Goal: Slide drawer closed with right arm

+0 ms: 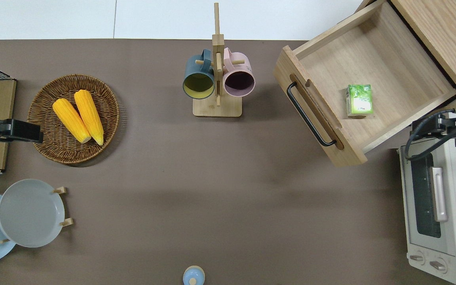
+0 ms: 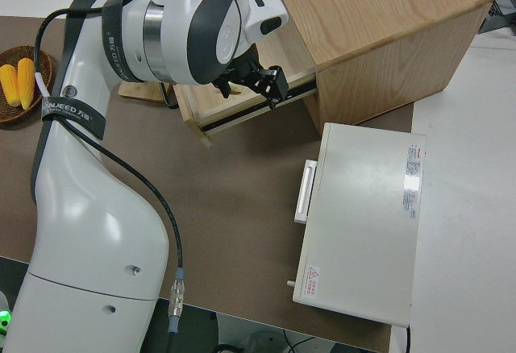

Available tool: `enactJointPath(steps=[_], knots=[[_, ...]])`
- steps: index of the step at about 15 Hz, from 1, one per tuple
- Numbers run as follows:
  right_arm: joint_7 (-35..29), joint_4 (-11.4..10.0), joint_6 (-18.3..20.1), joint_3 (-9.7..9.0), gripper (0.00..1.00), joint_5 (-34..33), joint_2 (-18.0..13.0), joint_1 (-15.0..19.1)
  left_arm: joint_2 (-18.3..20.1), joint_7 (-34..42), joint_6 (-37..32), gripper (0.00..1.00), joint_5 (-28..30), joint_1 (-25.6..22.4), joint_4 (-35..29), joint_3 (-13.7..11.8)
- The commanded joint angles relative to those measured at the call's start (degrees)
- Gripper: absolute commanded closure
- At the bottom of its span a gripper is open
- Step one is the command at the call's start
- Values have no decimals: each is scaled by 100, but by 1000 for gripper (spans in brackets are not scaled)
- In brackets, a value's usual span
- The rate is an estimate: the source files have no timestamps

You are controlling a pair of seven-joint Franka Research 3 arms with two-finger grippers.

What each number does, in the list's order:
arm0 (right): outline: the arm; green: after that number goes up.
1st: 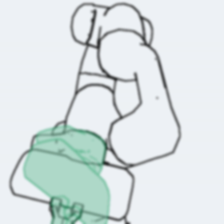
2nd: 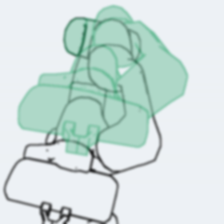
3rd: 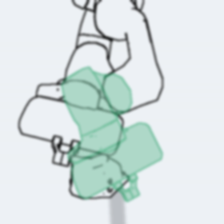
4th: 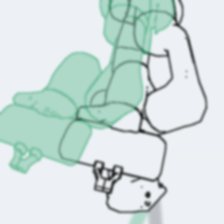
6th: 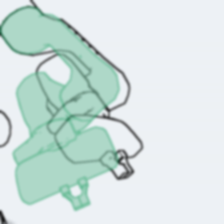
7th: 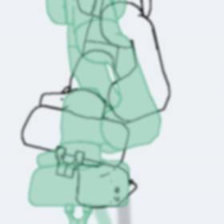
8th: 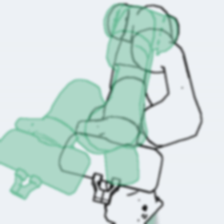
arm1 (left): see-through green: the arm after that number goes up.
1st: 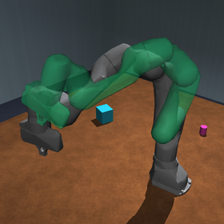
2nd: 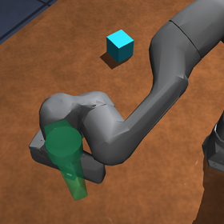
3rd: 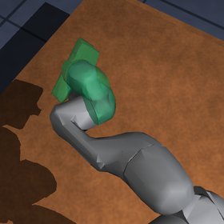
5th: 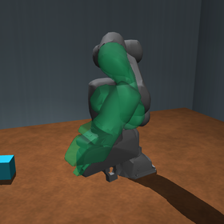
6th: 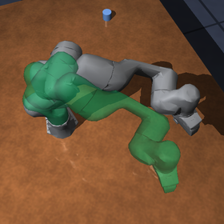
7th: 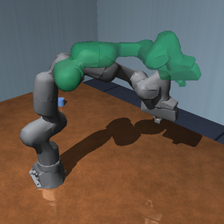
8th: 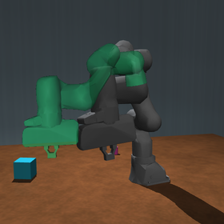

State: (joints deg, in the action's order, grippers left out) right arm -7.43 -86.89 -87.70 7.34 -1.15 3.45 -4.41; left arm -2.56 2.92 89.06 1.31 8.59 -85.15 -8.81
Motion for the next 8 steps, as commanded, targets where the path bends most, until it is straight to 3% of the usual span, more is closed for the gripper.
enactJointPath(steps=[1, 8], knots=[[22, 58, 25, -5, 13, 141, -29, -7, -69, 42, 6, 5, -78, 99, 112, -94], [312, 67, 103, -5, 15, 168, -29, 19, -69, 42, 6, 5, -78, 99, 112, -94]])
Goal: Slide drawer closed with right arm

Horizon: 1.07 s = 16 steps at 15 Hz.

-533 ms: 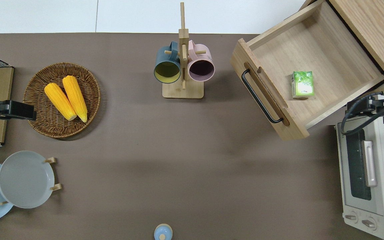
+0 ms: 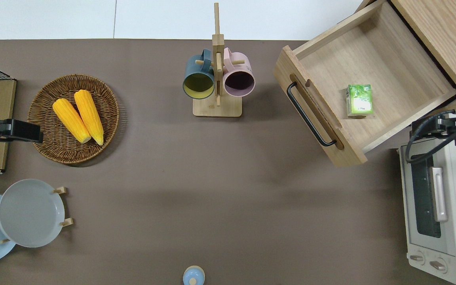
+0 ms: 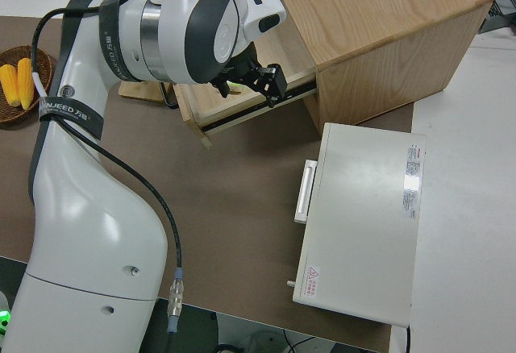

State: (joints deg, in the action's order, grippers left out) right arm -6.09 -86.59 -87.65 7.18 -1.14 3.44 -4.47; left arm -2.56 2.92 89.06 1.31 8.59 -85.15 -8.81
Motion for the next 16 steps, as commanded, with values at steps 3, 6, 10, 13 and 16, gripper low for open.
enactJointPath(steps=[3, 6, 10, 13, 16], knots=[[178, 134, 186, 12, 19, 167, -28, 8, -69, 42, 6, 2, -78, 99, 112, -94], [187, 239, 283, 12, 167, 158, -27, 25, -69, 42, 6, 2, -78, 99, 112, -94], [389, 239, 336, 12, 846, 158, -19, 69, -69, 42, 6, 5, -87, 99, 112, -94], [398, 239, 336, 12, 1000, 150, -19, 34, -69, 42, 6, 5, -87, 99, 112, -94], [398, 396, 634, 12, 1000, 123, -19, 52, -69, 42, 6, 2, -78, 99, 112, -94]])
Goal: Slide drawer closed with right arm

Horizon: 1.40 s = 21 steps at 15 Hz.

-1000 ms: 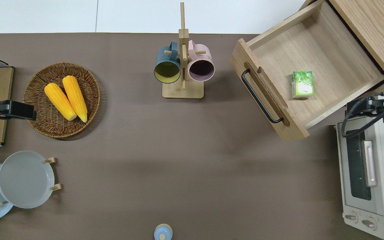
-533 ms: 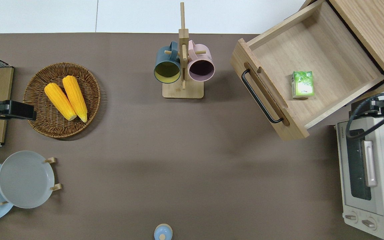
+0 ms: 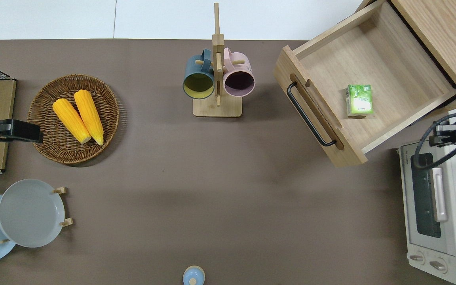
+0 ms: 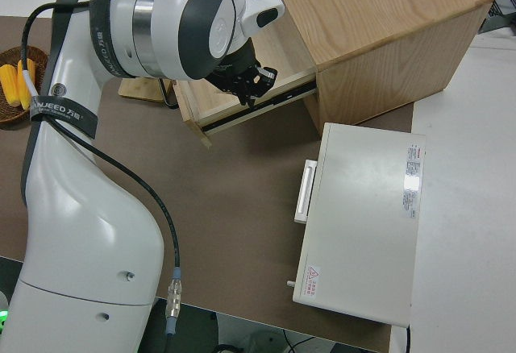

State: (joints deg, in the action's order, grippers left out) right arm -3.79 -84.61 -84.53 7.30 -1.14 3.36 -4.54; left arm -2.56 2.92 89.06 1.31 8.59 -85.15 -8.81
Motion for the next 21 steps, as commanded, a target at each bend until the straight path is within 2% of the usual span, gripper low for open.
enactJointPath(steps=[1, 3, 7, 9, 13, 15, 18, 21], knots=[[168, 347, 437, 0, 1000, 132, -20, 50, -69, 42, 6, 2, -87, 99, 112, -94], [168, 568, 692, 0, 1000, 123, -20, 24, -69, 42, 6, 5, -78, 99, 112, -94], [115, 656, 894, -53, 1000, 123, -55, -21, -69, 42, 6, 5, -87, 99, 112, -94], [-86, 788, 1087, -193, 1000, 123, -73, -21, -69, 42, 6, 2, -78, 99, 112, -94], [-981, 824, 1123, -623, 1000, 324, -169, -21, -69, 42, 6, 2, -87, 99, 112, -94], [-1622, 824, 1115, -991, 1000, 404, -178, -21, -69, 42, 6, 2, -78, 99, 112, -94], [-2318, 824, 1009, -1422, 1000, 413, -169, -30, -69, 42, 6, 5, -78, 99, 112, -94], [-3178, 797, 624, -1924, 1000, 404, -56, -21, -69, 42, 6, 5, -78, 99, 112, -94]])
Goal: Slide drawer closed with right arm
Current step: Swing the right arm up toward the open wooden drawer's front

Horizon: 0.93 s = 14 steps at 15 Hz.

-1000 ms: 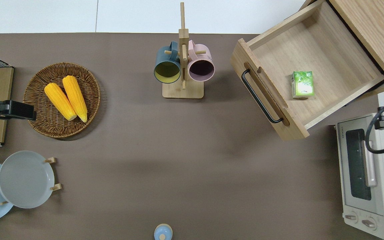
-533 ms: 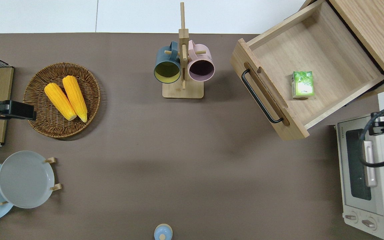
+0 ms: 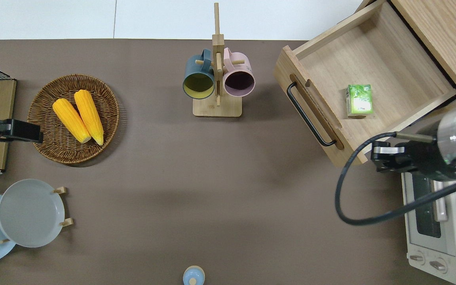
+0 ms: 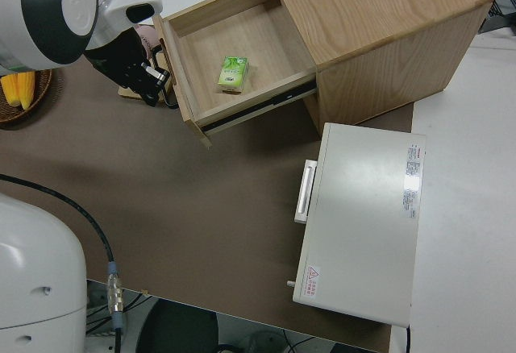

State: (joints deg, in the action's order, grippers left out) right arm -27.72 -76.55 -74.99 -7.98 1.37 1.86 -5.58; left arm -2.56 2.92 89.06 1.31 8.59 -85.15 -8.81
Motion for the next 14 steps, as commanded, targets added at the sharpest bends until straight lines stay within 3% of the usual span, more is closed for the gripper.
enactJointPath(steps=[1, 2, 8, 12, 14], knots=[[-1057, -27, -489, -519, 1000, 153, 199, 75, -69, 42, 6, 2, -78, 99, 112, -94], [-1321, -27, -655, -607, 1000, 118, 322, -12, -69, 42, 6, 5, -78, 99, 112, -94], [-3297, -35, -1622, -600, 1000, -171, 1183, -829, -69, 42, 6, 5, -78, 99, 112, -94], [-4528, -53, -2326, -547, 1000, -190, 1702, -1015, -69, 42, 6, 5, -87, 99, 112, -94], [-5022, -62, -2415, -494, 1000, -268, 1957, -1068, -69, 42, 6, 2, -78, 99, 112, -94]])
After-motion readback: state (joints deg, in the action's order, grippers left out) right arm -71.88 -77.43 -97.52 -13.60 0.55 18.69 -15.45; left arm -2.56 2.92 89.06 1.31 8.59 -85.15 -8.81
